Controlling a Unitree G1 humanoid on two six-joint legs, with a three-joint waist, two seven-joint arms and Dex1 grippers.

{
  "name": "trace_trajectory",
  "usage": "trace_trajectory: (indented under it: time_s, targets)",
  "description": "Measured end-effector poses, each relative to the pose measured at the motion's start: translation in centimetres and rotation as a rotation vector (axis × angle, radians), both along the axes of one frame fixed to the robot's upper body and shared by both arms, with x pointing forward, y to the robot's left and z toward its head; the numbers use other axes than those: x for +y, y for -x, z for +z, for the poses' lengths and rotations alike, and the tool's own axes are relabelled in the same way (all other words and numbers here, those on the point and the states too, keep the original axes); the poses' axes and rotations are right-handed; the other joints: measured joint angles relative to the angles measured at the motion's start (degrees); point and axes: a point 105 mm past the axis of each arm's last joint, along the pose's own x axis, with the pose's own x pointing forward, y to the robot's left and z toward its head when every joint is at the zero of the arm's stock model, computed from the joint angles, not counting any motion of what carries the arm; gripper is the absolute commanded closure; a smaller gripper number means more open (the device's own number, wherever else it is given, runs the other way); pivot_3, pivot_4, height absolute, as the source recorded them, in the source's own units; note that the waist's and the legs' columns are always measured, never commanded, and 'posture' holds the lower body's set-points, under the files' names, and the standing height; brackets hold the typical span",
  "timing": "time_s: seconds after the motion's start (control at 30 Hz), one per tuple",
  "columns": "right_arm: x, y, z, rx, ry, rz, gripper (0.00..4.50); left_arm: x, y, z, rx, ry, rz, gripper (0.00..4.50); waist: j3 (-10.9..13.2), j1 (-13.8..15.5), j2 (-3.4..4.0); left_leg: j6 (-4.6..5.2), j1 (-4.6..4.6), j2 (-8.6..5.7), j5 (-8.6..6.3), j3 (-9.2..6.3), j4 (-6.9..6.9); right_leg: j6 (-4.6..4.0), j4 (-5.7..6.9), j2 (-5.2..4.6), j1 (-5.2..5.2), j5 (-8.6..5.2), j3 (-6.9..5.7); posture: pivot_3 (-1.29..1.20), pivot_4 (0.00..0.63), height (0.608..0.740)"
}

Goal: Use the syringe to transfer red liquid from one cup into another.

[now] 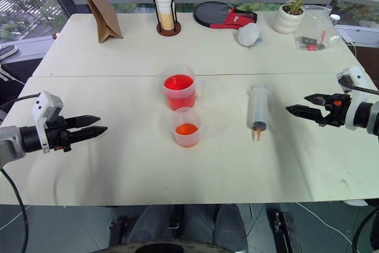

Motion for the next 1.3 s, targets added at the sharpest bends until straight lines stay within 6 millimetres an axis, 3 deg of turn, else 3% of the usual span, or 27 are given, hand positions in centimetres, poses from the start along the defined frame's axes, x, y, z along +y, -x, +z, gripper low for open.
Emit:
trace_trajectory:
  time_s: [0.2, 0.43, 0.73, 1.07, 1.2, 1.3]
  targets:
    - [-0.4, -0.2, -0.5, -0.001, 0.043, -0.031, 0.07, 0.1, -0.3, -0.4, 0.006, -0.01, 0.003, 2.06, 0.0, 0.14, 0.0, 0.04, -0.03, -0.02, -0.02, 0.01, 0.01, 0.0, -0.01, 0.02, -0.01, 0.0, -0.02, 0.0, 0.15, 0.74]
    - [-0.2, -0.9, -0.8, -0.031, 0.068, -0.045, 0.07, -0.1, -1.4, 0.9, -0.039, -0.001, -0.004, 2.06, 0.0, 0.0, 0.0, -0.01, -0.03, -0.02, 0.03, 0.05, 0.01, 0.01, 0.05, 0.06, -0.02, 0.01, -0.02, 0.0, 0.15, 0.74]
    - [-0.9, -3.3, 0.7, -0.044, 0.133, -0.153, 0.07, -0.3, -1.8, 0.7, -0.046, -0.014, 0.001, 2.06, 0.0, -0.01, 0.0, -0.01, -0.07, -0.02, 0.04, 0.1, 0.01, 0.01, 0.08, 0.06, -0.09, 0.0, -0.01, 0.0, 0.15, 0.74]
    - [4.1, -5.3, 4.3, 0.242, 0.045, -0.142, 0.07, -2.9, -4.0, 4.4, -0.213, -0.09, -0.132, 2.06, 0.03, -0.48, 0.01, -0.02, -0.39, -0.03, 0.06, 0.14, 0.1, 0.0, 0.17, 0.07, -0.43, 0.01, -0.01, 0.0, 0.15, 0.74]
    - [6.0, -5.3, 2.1, 0.445, 0.0, -0.165, 0.07, -4.6, -4.5, 6.2, -0.296, -0.104, -0.2, 2.06, 0.02, -0.38, 0.0, -0.02, -0.4, -0.08, 0.06, 0.13, 0.08, 0.01, 0.17, 0.04, -0.42, 0.02, -0.01, 0.0, 0.15, 0.74]
    - [7.1, -4.7, 0.1, 0.567, 0.02, -0.153, 0.07, -5.7, -4.5, 6.0, -0.307, -0.107, -0.241, 2.06, 0.02, -0.4, -0.01, -0.01, -0.42, -0.12, 0.06, 0.14, 0.09, 0.02, 0.2, 0.03, -0.43, 0.02, -0.01, 0.0, 0.15, 0.74]
